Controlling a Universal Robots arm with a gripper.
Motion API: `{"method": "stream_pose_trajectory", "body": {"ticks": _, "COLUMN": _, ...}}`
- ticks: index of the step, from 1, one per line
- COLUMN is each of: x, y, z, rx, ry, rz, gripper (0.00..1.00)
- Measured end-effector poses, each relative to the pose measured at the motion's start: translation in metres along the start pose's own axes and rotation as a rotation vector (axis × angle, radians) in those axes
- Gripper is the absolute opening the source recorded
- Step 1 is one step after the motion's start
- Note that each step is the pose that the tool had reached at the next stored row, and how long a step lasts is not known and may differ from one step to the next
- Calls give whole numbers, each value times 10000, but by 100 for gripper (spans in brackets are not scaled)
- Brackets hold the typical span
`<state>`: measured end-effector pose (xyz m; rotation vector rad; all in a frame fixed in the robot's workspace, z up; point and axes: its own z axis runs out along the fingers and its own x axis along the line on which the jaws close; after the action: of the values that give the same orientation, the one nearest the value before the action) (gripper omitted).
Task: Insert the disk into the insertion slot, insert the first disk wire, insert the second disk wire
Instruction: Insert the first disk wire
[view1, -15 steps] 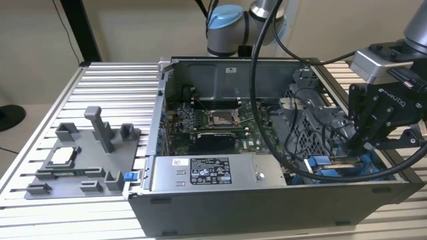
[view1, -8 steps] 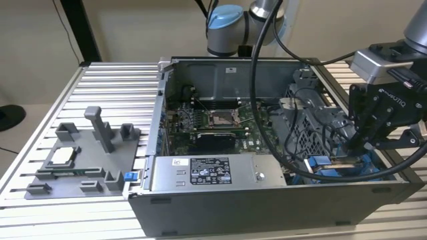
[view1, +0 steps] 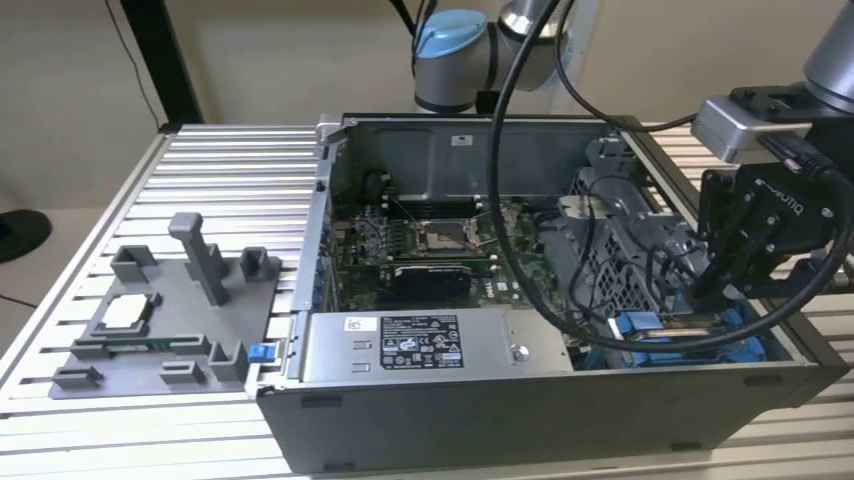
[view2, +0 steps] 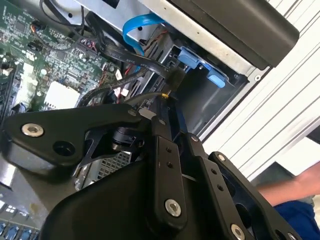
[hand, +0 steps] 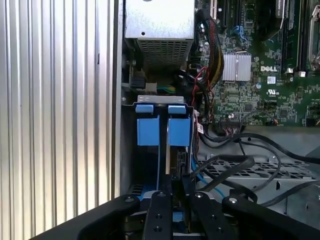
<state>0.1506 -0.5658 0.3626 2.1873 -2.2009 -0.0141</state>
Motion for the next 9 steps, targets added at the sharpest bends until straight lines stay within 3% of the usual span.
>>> {"method": "stream_pose_trajectory", "body": {"ticks": 9, "x": -50, "y": -66, "z": 29, "rx": 0, "ry": 0, "rz": 8, "gripper": 0}}
